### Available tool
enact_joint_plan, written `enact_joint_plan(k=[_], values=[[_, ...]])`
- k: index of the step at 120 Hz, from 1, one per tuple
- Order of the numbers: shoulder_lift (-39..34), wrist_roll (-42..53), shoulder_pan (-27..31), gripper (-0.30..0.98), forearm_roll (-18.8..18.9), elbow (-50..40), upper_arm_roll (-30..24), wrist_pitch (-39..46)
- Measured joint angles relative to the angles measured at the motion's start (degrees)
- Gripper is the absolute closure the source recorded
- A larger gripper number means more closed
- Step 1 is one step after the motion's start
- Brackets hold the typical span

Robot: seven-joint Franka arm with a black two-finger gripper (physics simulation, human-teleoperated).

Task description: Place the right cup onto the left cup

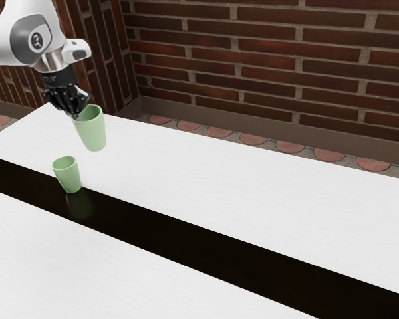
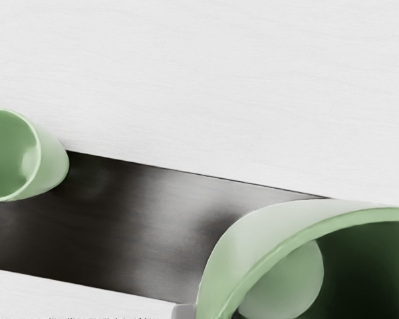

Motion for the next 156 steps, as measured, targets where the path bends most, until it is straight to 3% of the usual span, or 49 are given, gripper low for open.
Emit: enact_joint_plan(k=[20,43,75,156], values=[[1.3,2.9,6.8,0.79,-0.4,2.6,0.4,-1.1],[5.0,5.6,8.1,0.79,-0.5,6.0,0.5,-1.5],[13.7,9.0,14.2,0.79,-2.8,12.2,0.4,-1.4],[26.7,16.1,19.3,0.79,-7.9,19.0,0.2,3.5]])
